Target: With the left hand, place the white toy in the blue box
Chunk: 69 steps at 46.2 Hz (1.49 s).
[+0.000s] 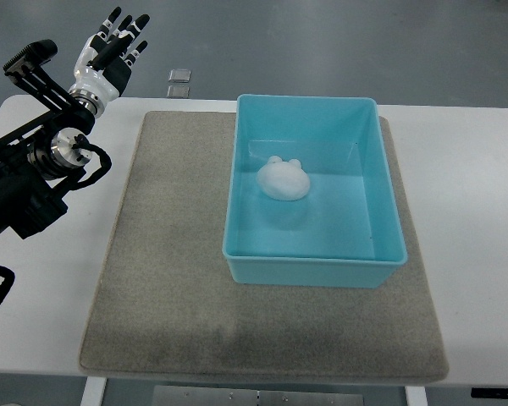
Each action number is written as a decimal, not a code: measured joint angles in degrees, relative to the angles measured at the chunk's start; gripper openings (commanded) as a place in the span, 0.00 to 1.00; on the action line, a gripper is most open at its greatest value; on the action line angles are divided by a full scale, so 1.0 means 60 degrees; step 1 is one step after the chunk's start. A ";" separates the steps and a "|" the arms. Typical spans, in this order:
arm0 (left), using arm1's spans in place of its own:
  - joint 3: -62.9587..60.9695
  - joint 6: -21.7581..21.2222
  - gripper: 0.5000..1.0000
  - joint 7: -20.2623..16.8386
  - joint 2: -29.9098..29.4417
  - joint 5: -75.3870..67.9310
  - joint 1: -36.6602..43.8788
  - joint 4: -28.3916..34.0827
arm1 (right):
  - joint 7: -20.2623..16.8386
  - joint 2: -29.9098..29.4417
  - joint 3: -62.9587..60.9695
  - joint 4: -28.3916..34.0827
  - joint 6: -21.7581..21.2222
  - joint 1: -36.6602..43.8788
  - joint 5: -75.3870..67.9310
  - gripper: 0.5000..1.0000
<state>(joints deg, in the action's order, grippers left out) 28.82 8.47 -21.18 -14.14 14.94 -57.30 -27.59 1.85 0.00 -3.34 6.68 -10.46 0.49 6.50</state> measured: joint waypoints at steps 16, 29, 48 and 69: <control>-0.0099 0.0002 0.99 0.0000 0.0536 -0.0144 0.0219 0.0613 | 0.0070 0.0000 -0.0045 0.0942 -0.0078 0.0008 0.0027 0.87; -0.0091 0.0007 0.99 0.0001 0.0557 -0.0142 0.0219 0.0616 | 0.0075 0.0000 -0.0076 0.0946 -0.0033 0.0018 -0.0004 0.87; -0.0086 -0.0019 0.99 0.0000 0.0551 -0.0132 0.0220 0.0615 | 0.0063 0.0000 -0.0003 0.0752 0.0003 0.0000 0.0018 0.87; -0.0046 -0.0021 0.99 0.0013 0.0556 -0.0132 0.0098 0.0613 | 0.0059 0.0000 -0.0012 0.0233 -0.0012 -0.0009 0.0008 0.87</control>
<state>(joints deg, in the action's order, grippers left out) 28.54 8.35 -21.10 -10.81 14.15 -56.72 -23.92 2.20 0.00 -3.41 8.08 -10.53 0.44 6.55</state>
